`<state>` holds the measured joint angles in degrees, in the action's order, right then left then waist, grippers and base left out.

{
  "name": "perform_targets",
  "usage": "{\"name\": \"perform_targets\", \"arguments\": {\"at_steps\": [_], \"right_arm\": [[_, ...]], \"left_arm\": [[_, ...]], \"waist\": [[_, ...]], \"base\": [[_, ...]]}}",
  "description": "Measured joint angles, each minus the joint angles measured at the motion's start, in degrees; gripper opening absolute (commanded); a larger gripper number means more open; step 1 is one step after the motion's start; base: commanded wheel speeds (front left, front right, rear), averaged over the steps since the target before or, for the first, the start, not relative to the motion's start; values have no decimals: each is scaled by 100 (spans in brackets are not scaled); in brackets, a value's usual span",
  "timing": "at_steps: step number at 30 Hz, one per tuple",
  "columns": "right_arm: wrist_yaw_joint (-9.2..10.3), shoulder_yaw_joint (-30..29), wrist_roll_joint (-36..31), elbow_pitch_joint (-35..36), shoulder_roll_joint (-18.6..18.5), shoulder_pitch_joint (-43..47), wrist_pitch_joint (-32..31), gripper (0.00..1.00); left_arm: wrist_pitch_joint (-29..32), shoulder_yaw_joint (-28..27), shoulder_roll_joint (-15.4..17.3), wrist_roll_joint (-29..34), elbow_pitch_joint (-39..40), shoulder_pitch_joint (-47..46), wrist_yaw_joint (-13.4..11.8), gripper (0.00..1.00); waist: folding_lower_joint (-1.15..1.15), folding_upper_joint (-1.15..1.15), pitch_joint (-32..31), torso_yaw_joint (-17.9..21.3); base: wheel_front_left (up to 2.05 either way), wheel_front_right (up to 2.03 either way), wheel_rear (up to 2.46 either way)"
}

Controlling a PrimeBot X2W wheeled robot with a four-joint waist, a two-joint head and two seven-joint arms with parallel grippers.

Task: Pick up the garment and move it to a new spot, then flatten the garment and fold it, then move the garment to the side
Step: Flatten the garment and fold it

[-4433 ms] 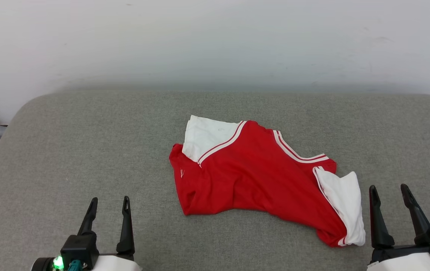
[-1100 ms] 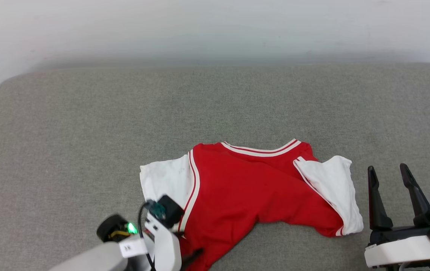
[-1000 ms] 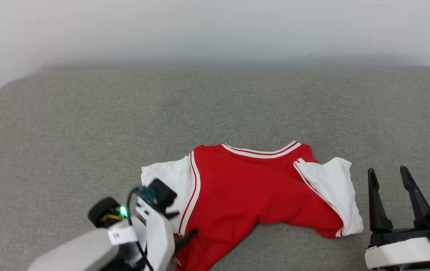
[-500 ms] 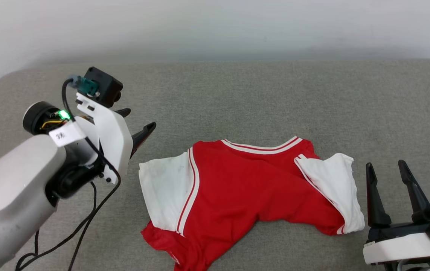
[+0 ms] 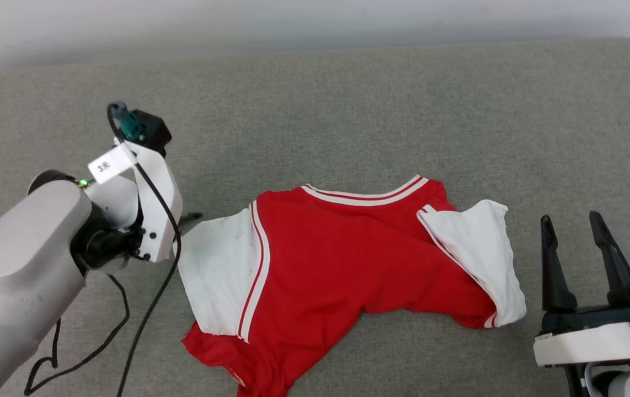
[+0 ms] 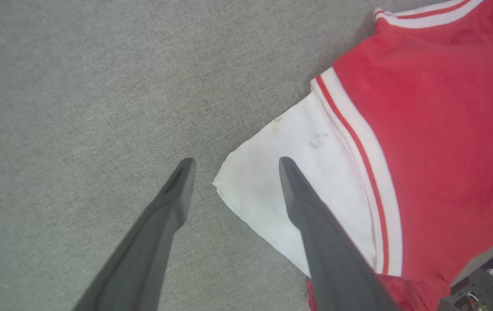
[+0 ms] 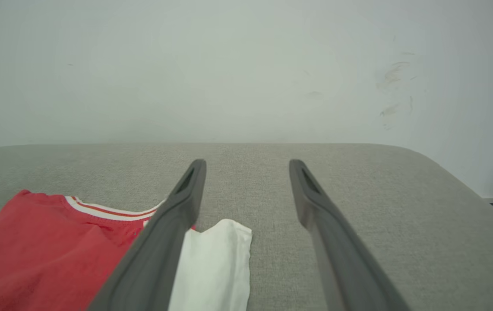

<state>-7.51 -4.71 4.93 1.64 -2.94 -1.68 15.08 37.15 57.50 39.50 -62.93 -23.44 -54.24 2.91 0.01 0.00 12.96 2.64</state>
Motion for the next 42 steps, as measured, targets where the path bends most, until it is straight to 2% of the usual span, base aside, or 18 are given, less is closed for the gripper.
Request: {"name": "perform_targets", "arguments": {"at_steps": [12,13,14,15,21,25,33,38,42], "right_arm": [[0,-44,7,16,-1,-169,0,100],[0,-45,7,15,-1,-175,0,100],[0,-47,4,13,-1,-177,0,100],[0,-45,-2,10,-1,-178,0,100],[0,-52,-67,-16,-1,-187,0,100],[0,-187,-189,2,-1,-175,0,100],[0,-397,-594,133,-18,-240,0,100],[0,-346,-633,143,-457,-609,0,100],[0,11,-512,-302,-1045,-975,0,100]], "left_arm": [[219,527,-314,177,-816,110,313,100],[187,546,-350,183,-853,111,320,66],[115,575,-363,234,-881,110,348,14],[11,582,-380,276,-929,112,353,0],[-1059,404,-450,353,-1100,272,375,0],[-1808,125,-310,315,-1069,473,352,0],[-2668,-254,182,162,-543,1040,-60,0],[-2988,-408,489,113,-101,1356,-366,0],[-3111,-427,568,108,290,1561,-558,0]], "waist": [[0,0,376,110],[0,0,379,105],[0,0,378,99],[-1,0,373,94],[0,0,231,83],[0,0,73,56],[0,0,-257,-97],[-1,0,-376,-244],[-1,0,-413,-363]], "base": [[0,0,0],[0,0,0],[0,0,0],[0,0,0],[0,0,0],[0,0,0],[0,0,0],[0,0,0],[0,0,0]]}}
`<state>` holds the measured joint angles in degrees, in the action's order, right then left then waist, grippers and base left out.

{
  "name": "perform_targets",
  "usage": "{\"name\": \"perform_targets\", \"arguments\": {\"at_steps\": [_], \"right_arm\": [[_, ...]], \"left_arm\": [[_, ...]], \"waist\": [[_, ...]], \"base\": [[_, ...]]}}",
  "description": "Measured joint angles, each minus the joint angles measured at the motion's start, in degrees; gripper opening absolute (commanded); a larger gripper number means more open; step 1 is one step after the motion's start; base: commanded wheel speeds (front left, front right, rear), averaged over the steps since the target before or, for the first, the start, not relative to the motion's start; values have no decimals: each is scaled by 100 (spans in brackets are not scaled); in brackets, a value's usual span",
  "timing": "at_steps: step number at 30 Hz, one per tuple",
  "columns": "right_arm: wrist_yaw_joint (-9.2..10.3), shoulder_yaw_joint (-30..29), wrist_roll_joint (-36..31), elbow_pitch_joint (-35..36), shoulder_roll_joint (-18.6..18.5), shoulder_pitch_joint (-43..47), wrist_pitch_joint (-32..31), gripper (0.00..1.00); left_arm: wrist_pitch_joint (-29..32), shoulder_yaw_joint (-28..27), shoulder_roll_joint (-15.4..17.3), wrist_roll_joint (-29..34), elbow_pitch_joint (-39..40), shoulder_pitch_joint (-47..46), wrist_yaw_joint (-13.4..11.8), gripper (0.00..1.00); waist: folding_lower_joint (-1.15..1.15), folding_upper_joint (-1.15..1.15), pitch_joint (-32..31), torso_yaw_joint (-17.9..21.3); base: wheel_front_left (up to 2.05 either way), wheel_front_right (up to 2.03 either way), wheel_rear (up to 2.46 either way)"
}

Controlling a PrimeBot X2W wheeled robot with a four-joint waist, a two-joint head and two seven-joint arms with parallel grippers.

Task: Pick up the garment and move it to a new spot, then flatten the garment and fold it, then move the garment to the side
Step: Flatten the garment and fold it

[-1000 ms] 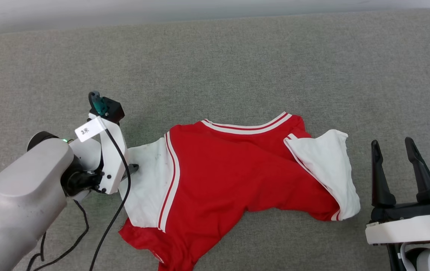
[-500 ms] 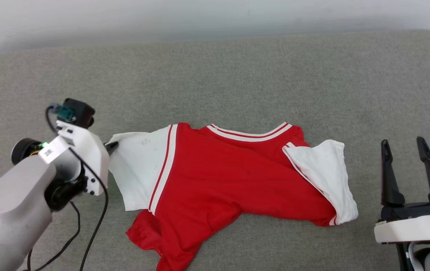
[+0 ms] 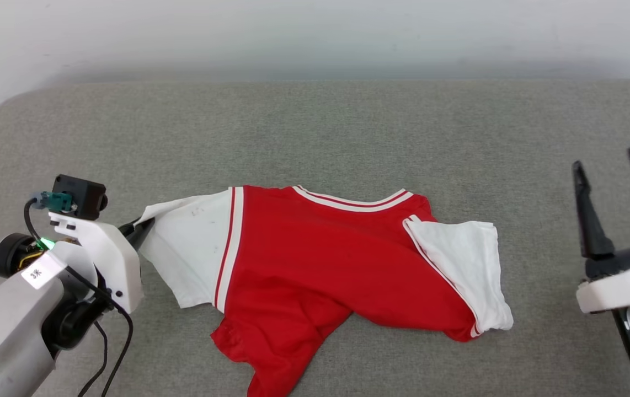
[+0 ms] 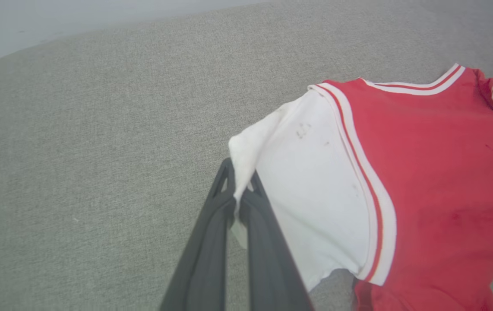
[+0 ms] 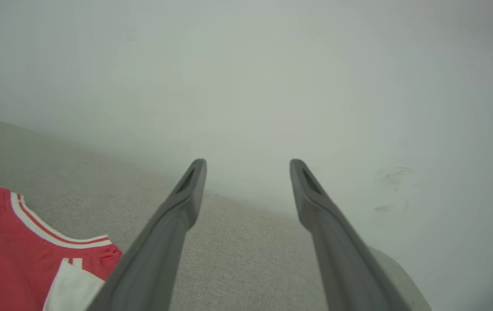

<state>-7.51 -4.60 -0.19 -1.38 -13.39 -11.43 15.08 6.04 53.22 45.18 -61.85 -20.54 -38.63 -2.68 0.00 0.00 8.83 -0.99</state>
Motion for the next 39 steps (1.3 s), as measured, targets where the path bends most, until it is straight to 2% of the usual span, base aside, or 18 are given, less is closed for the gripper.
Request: {"name": "perform_targets", "arguments": {"at_steps": [3,7,12,17,21,26,38,39], "right_arm": [[-1,635,245,-637,-559,-350,-73,100],[0,1772,912,-1004,-1308,-1137,-682,100],[-3,3327,2261,-1206,-2084,-1818,-2051,100],[-1,4372,3363,-1272,-2702,-2399,-3301,100],[-1,4903,4073,-1394,-2907,-2724,-4077,100],[-1,5413,4429,-1618,-2995,-3126,-4566,100],[21,6344,4620,-2488,-2654,-3673,-4431,100],[33,6394,4664,-2528,-2647,-3693,-4389,46]], "left_arm": [[-29,2,51,14,259,75,-143,0],[-75,13,74,91,520,92,-266,0],[-94,25,55,198,756,74,-370,0],[-102,29,32,285,907,-41,-413,0],[-119,31,-10,342,992,-106,-441,0],[-127,33,-43,432,1078,-234,-449,0],[-218,26,-140,557,1096,-423,-461,0],[-218,27,-141,557,1082,-424,-455,0]], "waist": [[0,0,5,-67],[0,0,71,-121],[0,0,200,-186],[0,0,367,-255],[0,0,514,-311],[0,0,728,-388],[-1,0,1164,-502],[-1,0,1165,-497]], "base": [[0,0,0],[0,0,0],[0,0,0],[0,0,0],[0,0,0],[0,0,0],[0,0,0],[0,0,0]]}}
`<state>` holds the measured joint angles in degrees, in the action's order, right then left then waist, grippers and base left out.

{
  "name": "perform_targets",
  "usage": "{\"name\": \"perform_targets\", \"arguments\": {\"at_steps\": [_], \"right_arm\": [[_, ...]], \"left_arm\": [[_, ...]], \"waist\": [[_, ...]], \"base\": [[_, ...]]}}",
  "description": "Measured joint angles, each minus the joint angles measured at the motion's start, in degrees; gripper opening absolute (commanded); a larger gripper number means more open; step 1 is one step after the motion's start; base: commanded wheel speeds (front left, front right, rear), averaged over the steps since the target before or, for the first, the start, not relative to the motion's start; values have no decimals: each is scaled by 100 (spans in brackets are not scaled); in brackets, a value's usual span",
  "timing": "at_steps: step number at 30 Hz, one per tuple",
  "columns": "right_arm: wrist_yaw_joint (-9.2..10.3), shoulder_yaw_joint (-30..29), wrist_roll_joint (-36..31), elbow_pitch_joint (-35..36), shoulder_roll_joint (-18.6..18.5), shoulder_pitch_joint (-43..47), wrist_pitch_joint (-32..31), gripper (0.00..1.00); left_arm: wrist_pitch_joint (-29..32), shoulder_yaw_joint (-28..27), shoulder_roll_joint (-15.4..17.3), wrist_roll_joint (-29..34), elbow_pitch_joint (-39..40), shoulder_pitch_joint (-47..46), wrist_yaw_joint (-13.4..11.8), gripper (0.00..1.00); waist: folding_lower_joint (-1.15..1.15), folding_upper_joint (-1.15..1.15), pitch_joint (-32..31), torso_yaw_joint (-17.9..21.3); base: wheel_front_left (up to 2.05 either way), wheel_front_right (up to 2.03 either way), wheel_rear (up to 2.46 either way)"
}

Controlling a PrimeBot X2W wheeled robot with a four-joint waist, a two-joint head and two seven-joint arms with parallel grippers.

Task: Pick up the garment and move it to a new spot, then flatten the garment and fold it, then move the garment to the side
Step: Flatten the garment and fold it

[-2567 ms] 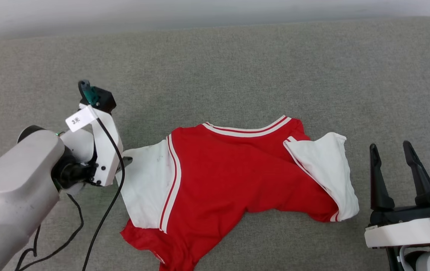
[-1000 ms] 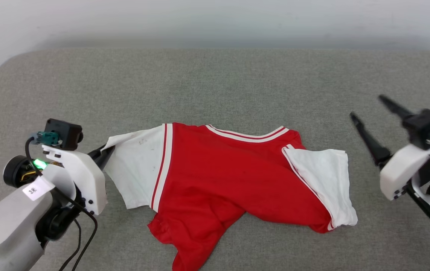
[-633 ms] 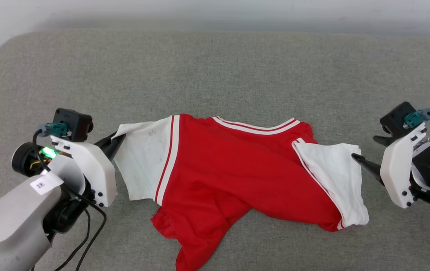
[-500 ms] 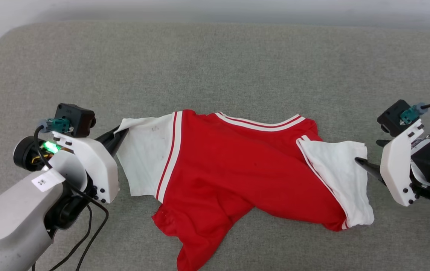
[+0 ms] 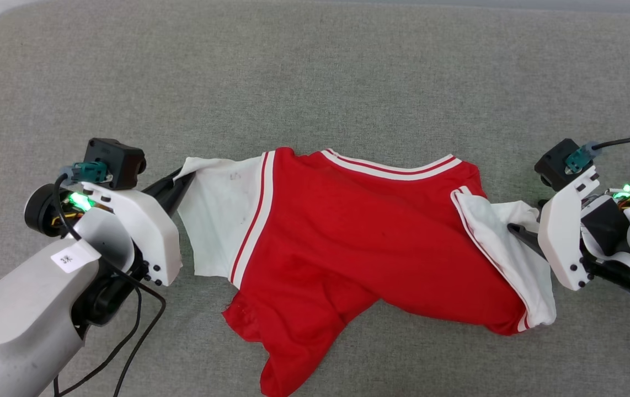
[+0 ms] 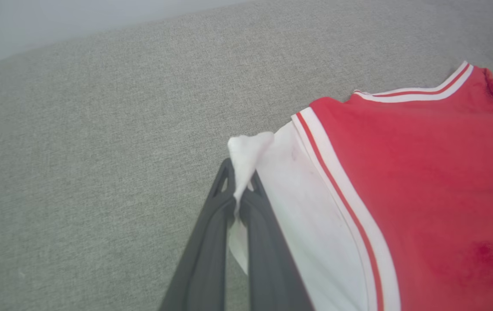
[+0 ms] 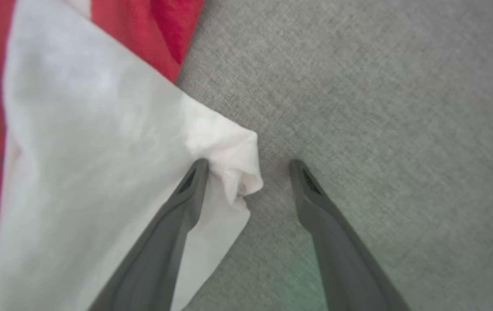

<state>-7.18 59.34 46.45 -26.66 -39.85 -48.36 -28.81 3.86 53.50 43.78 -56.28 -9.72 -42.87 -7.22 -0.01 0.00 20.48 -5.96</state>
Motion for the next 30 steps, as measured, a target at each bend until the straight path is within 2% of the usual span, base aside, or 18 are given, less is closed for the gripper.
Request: {"name": "perform_targets", "arguments": {"at_steps": [1,2,8,16,22,26,30], "right_arm": [[7,63,40,-37,5,-24,64,17],[5,103,55,-83,14,-42,152,0],[-33,318,120,-294,135,-64,962,0],[-35,-65,94,-318,67,-41,2310,0],[-35,-622,8,-81,-107,22,2963,0],[-35,-1269,-198,84,-231,21,3353,0],[-35,-1944,-471,358,-215,26,3420,0]], "left_arm": [[-3,1,-2,-1,-14,-1,10,0],[-12,1,-4,-1,-32,-1,14,0],[-238,-24,16,18,-108,15,43,0],[-760,-212,185,220,182,34,-115,0],[-1077,-392,331,438,614,-44,-359,0],[-1170,-524,425,595,933,-245,-508,0],[-1191,-656,482,708,1249,-504,-602,0]], "waist": [[0,0,-5,6],[0,0,-17,14],[1,0,-220,96],[1,-1,-672,248],[1,0,-1015,374],[1,0,-1180,451],[1,0,-1287,514]], "base": [[0,0,0],[0,0,0],[0,0,0],[0,0,0],[0,0,0],[0,0,0],[0,0,0]]}}
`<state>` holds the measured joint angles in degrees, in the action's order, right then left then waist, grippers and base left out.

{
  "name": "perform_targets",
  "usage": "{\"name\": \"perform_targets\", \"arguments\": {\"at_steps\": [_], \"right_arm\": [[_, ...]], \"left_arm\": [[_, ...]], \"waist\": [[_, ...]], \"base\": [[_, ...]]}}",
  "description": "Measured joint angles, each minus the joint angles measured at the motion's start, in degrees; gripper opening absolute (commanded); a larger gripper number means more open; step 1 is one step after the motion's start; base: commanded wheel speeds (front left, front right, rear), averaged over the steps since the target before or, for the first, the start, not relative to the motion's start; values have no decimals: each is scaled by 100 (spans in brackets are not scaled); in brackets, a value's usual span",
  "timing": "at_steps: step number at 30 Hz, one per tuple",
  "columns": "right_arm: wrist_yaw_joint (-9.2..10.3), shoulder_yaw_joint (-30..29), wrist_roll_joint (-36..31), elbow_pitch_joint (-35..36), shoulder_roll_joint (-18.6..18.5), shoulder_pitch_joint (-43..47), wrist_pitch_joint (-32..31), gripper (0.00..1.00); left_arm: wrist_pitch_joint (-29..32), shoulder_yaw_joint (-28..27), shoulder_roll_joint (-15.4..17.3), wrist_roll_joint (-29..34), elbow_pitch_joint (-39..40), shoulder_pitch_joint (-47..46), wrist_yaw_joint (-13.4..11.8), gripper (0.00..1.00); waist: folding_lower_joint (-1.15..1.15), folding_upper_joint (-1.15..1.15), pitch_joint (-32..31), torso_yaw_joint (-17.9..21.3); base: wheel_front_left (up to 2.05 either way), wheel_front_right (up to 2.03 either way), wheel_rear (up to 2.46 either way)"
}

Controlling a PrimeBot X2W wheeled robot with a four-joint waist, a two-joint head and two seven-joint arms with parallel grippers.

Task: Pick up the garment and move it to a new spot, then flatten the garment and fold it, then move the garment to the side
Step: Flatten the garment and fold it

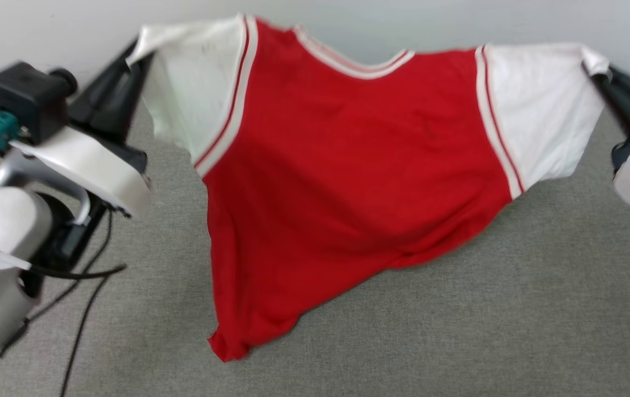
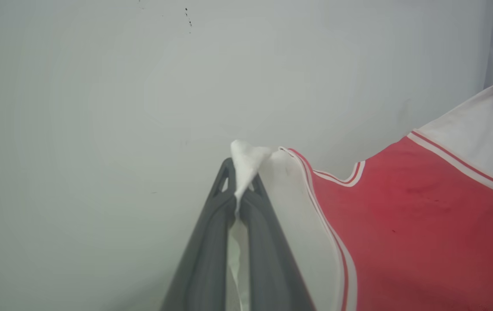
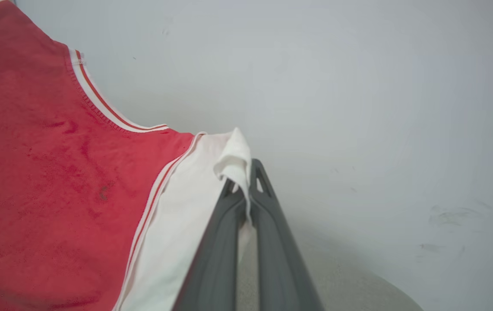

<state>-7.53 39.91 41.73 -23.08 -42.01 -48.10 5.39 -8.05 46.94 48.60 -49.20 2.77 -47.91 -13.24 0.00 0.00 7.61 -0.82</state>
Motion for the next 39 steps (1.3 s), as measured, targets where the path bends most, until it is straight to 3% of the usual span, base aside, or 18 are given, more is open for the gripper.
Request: {"name": "perform_targets", "arguments": {"at_steps": [3,10,18,26,39], "right_arm": [[0,-522,-202,275,16,27,-47,0],[0,-1644,-867,859,168,-21,-502,0],[0,-2337,-1404,1203,519,-870,-1128,0],[0,-2267,-1751,575,719,-2380,-1434,0],[0,-1906,-2168,-821,906,-4721,-978,0]], "left_arm": [[87,-92,136,125,177,-286,-38,0],[344,-243,121,409,331,-1152,35,0],[632,-436,-388,264,-355,-2341,437,0],[743,-500,-1039,377,-1573,-3809,902,0],[320,-637,-1860,624,-3685,-5902,1544,0]], "waist": [[0,0,-27,49],[0,0,135,94],[0,0,641,112],[1,0,1361,174],[2,0,2228,353]], "base": [[0,0,0],[0,0,0],[0,0,0],[0,0,0],[0,0,0]]}}
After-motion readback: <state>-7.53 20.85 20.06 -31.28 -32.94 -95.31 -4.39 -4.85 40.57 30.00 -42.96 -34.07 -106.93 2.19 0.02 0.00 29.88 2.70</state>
